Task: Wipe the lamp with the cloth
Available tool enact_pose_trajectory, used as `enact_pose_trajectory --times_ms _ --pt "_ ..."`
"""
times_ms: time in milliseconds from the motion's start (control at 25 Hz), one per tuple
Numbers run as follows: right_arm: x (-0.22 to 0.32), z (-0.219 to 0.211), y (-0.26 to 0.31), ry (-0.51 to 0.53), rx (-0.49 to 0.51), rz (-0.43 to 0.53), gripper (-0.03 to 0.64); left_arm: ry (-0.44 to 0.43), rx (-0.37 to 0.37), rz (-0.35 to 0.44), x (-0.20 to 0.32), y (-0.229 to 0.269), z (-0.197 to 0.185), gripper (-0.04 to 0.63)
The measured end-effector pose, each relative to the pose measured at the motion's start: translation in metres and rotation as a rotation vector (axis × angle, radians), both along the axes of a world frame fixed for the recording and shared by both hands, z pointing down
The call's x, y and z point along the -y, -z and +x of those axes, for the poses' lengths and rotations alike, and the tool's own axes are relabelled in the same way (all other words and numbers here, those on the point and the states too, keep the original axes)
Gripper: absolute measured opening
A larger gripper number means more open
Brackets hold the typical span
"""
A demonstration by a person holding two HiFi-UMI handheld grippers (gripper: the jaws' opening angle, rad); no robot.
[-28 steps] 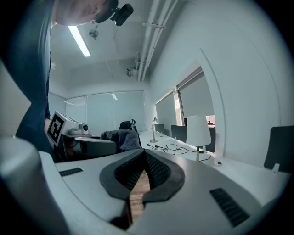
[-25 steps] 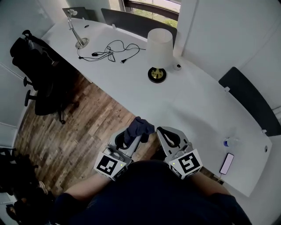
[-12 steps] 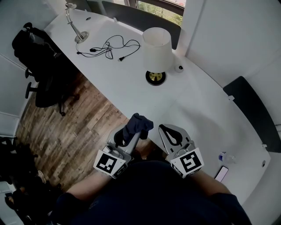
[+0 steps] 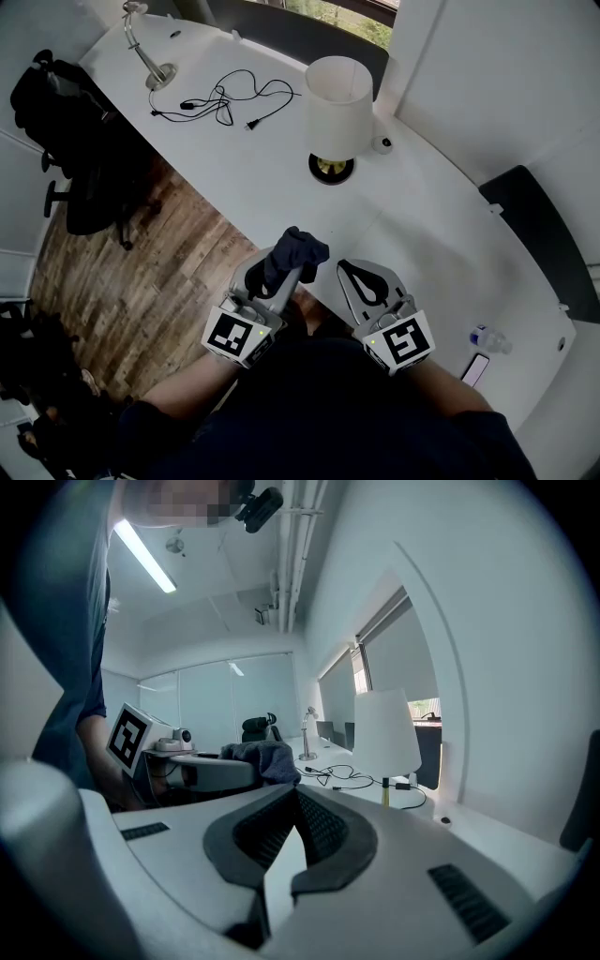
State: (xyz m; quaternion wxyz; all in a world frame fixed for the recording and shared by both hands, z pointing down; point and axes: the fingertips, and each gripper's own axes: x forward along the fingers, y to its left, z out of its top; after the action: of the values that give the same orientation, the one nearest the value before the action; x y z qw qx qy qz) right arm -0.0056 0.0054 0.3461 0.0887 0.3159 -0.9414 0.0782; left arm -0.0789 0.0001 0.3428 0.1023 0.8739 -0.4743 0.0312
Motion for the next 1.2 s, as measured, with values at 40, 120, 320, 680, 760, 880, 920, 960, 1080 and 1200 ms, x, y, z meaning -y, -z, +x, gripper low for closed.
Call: enact_pose_trajectory --times_ms 40,120,320,680,760,880,920,960,1080,1200 --pt "0.004 -0.002 -0.001 -0.004 0.0 -0.002 0.009 -0.003 0.001 0.001 0.006 -0.001 -0.002 0.118" --pt "0.013 -0.007 -0.003 -0.015 0.003 -0.008 0.009 -0.009 0.005 -0.002 0.017 -0.006 -0.006 0.118" --pt "0.038 -0.016 -0.013 -0.041 -0.008 -0.019 0.009 -0.025 0.017 -0.018 0.048 -0.026 -0.014 0.118" --pt "0.077 -0.024 -0.04 -0.081 -0.028 -0.038 0.009 -0.03 0.044 -0.038 0.102 -0.068 -0.024 0.118" --pt "0.082 -0.026 -0.045 -0.085 -0.031 -0.042 0.009 -0.029 0.062 -0.052 0.114 -0.08 -0.026 0.118" --pt "0.089 -0.027 -0.052 -0.1 -0.033 -0.051 0.009 -0.021 0.085 -0.069 0.135 -0.095 -0.028 0.118" --pt "0.091 -0.027 -0.054 -0.103 -0.037 -0.053 0.009 -0.018 0.092 -0.071 0.142 -0.099 -0.029 0.118" --pt "0.092 -0.026 -0.057 -0.107 -0.04 -0.056 0.009 -0.015 0.098 -0.073 0.149 -0.103 -0.029 0.118" --pt "0.096 -0.021 -0.066 -0.126 -0.046 -0.074 0.009 -0.012 0.113 -0.081 0.17 -0.116 -0.027 0.118" --pt "0.1 -0.015 -0.079 -0.142 -0.059 -0.095 0.009 -0.016 0.135 -0.091 0.188 -0.13 -0.025 0.118"
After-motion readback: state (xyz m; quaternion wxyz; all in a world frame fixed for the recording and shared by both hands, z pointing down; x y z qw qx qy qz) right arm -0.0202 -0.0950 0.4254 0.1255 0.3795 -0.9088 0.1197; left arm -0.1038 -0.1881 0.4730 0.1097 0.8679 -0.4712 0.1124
